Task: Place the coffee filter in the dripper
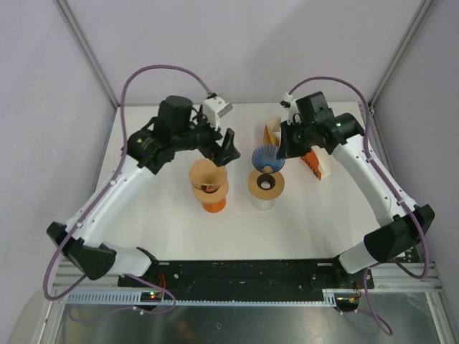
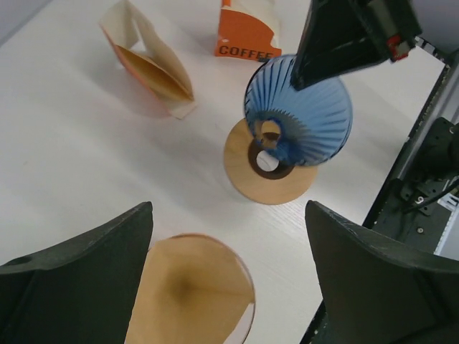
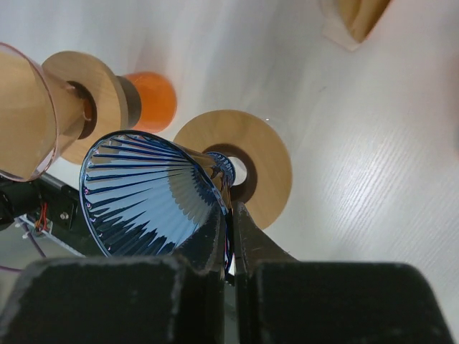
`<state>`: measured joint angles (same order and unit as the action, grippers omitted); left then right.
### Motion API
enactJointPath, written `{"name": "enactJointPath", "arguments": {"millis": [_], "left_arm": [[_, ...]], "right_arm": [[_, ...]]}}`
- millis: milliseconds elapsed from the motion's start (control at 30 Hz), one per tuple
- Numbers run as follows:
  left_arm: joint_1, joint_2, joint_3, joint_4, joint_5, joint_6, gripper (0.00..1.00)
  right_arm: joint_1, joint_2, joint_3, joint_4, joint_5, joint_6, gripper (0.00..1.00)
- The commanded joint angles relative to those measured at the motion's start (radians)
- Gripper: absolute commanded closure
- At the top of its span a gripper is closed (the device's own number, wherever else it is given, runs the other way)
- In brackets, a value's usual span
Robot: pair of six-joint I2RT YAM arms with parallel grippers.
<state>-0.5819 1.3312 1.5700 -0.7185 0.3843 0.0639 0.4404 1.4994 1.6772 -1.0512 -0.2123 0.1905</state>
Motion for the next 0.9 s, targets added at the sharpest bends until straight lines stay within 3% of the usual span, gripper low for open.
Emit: {"name": "enactJointPath", "arguments": {"millis": [0, 167, 433, 600, 867], "left_arm": [[-0.063, 0.083, 0.057, 0.01, -0.048, -0.052, 0.09], [-0.104, 0.174, 0.078, 0.011, -0.068, -0.056, 0.13], [-0.136, 0.249, 0.081, 0.01, -0.055, -0.084, 0.38], [-0.137, 0.282, 0.078, 0.009, -0.037, -0.1, 0.63], [-0.138, 0.301, 0.069, 0.01, -0.019, -0.112, 0.75]], "right_arm": [[0.027, 0.014, 0.024, 0.007, -0.038, 0.012, 1.0], [0.039, 0.028, 0.002, 0.028, -0.05, 0.013, 1.0], [0.046, 0.006, -0.069, 0.062, -0.064, 0.012, 1.0], [0.047, 0.007, -0.091, 0.061, -0.063, 0.004, 1.0], [0.046, 0.014, -0.111, 0.058, -0.074, -0.008, 1.0]]}}
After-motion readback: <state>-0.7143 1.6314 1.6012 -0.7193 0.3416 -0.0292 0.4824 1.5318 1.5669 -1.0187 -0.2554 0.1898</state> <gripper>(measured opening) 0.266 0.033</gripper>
